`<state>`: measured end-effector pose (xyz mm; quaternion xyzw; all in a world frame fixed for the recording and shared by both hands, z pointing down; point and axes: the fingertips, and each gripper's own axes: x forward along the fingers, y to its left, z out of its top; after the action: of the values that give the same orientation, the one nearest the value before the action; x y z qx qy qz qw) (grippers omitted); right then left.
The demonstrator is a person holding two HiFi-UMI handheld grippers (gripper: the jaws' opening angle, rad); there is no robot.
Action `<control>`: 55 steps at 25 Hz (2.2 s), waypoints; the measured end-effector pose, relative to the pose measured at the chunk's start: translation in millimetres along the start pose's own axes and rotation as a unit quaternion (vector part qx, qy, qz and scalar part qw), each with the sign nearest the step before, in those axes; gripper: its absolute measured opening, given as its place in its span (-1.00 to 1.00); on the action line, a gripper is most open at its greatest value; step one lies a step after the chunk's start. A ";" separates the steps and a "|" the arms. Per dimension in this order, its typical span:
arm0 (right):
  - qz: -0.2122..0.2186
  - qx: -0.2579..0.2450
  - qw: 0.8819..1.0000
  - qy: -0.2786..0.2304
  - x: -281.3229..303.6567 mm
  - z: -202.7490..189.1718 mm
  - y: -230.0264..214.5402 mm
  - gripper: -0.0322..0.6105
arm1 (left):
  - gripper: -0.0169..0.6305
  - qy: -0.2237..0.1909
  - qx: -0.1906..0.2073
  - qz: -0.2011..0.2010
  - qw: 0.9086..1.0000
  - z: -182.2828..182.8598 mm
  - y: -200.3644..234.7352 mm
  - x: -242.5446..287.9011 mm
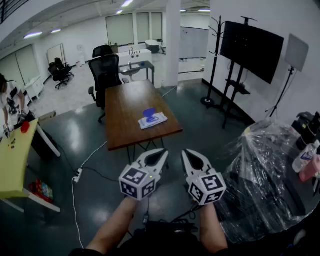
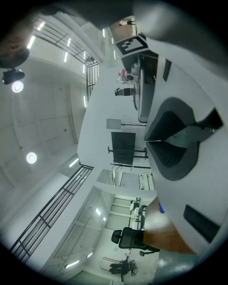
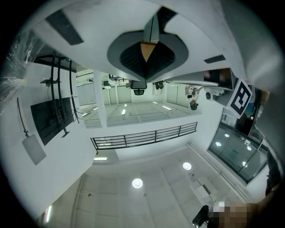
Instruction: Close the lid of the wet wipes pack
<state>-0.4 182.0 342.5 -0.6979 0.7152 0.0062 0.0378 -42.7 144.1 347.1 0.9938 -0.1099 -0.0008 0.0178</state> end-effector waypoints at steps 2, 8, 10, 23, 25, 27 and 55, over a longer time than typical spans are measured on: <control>-0.004 0.000 1.000 0.001 -3.0 0.9 -4.8 -0.87 | -0.92 0.002 0.000 0.000 1.000 -1.0 -3.7 3.9; -0.002 0.014 1.000 0.000 -5.5 -3.1 -13.8 -0.87 | -0.92 0.011 0.001 0.001 1.000 -8.8 -8.0 11.8; 0.003 0.014 1.000 -0.001 -5.2 -3.7 -15.7 -0.87 | -0.92 0.013 0.002 0.004 1.000 -9.3 -8.2 13.7; 0.036 -0.005 0.999 0.010 -5.6 -6.4 -45.9 -0.87 | -0.92 0.023 0.006 0.045 0.999 -11.2 -10.5 37.8; 0.036 -0.007 0.999 0.009 -2.0 -8.1 -54.4 -0.87 | -0.92 0.027 0.006 0.051 0.998 -12.4 -8.3 44.0; 0.036 -0.012 0.999 0.008 4.5 -10.4 -62.2 -0.87 | -0.92 0.029 0.003 0.057 0.998 -15.5 -2.5 50.9; 0.026 -0.060 0.994 0.084 270.4 -62.6 -159.0 -0.86 | -0.92 0.053 -0.037 0.063 0.996 -67.8 248.8 197.0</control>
<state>149.3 -95.8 394.9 -0.6785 0.7318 -0.0081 -0.0643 95.5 -139.2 424.1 0.9822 -0.1708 0.0489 0.0604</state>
